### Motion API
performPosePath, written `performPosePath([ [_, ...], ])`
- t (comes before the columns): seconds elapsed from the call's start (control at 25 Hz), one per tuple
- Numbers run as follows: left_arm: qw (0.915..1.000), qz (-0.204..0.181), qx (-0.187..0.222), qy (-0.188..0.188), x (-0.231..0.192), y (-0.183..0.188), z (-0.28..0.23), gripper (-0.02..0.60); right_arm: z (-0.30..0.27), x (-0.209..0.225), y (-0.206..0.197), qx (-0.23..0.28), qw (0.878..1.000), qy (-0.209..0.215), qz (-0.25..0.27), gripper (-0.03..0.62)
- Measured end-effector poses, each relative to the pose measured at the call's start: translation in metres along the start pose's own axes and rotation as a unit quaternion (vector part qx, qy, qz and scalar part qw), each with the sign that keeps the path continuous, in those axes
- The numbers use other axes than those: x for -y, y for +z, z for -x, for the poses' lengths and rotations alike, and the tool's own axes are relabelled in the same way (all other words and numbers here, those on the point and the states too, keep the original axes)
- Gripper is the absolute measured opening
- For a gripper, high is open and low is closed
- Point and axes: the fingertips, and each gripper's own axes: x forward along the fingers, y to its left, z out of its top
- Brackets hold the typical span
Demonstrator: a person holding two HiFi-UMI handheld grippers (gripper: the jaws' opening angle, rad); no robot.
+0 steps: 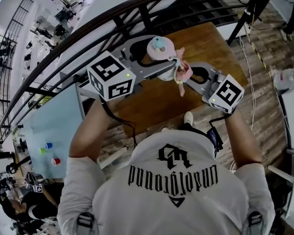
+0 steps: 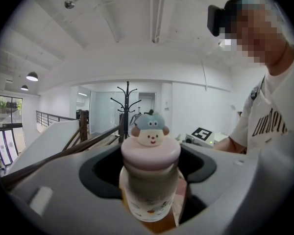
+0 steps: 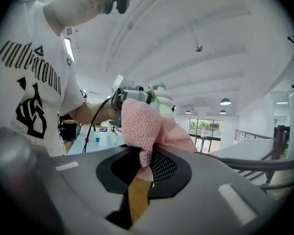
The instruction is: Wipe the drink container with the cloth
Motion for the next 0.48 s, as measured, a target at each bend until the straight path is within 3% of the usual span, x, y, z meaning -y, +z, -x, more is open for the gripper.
performPosePath([
  [0.24,0.9994,0.003,0.014,0.031,-0.029,0.028,-0.026,0.383,0.005,0.037,0.023,0.025,0.999,0.022,0.012,0.037],
  [0.48,0.9973,-0.003,0.011,0.073,-0.045,0.034,-0.037,0.383,-0.002,0.050,-0.021,0.025,0.999,0.036,-0.028,0.037],
])
